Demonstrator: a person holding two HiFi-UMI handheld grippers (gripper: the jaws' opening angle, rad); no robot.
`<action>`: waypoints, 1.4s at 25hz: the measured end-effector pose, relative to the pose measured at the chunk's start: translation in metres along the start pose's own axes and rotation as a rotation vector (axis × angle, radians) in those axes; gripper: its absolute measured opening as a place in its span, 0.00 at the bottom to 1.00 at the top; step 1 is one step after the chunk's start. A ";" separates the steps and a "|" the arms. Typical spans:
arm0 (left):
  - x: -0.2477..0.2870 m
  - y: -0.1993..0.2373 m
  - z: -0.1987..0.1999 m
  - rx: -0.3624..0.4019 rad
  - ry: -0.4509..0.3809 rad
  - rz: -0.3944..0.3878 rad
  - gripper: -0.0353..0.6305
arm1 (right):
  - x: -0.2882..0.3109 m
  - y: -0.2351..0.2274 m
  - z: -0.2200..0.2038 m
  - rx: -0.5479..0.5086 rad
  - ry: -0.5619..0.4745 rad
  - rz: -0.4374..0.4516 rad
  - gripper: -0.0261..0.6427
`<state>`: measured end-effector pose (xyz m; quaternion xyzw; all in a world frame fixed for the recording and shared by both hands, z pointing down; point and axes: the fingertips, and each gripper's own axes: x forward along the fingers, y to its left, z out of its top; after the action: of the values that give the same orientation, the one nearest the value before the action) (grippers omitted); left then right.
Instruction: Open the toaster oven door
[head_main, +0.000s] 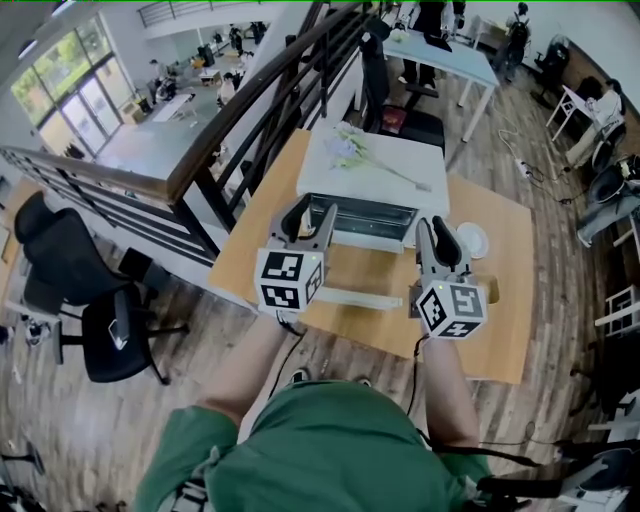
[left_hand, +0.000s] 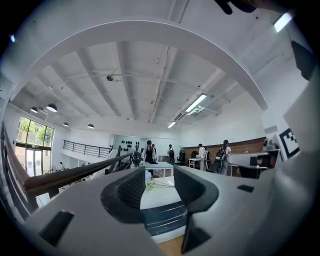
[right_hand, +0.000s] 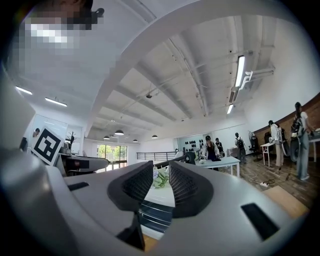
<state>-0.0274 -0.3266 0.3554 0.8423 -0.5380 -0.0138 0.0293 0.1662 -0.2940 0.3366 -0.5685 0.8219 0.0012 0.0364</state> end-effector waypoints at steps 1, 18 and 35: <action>0.000 -0.001 0.001 -0.001 0.000 -0.003 0.33 | 0.000 0.001 0.001 -0.005 0.000 0.003 0.21; 0.005 -0.010 -0.006 -0.011 0.028 -0.030 0.33 | 0.003 0.001 -0.009 -0.038 0.025 0.008 0.20; 0.002 -0.012 -0.012 -0.016 0.042 -0.018 0.33 | -0.001 -0.003 -0.013 -0.023 0.032 0.012 0.19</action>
<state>-0.0151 -0.3226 0.3669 0.8470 -0.5295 -0.0008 0.0469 0.1687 -0.2952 0.3494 -0.5638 0.8258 0.0020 0.0167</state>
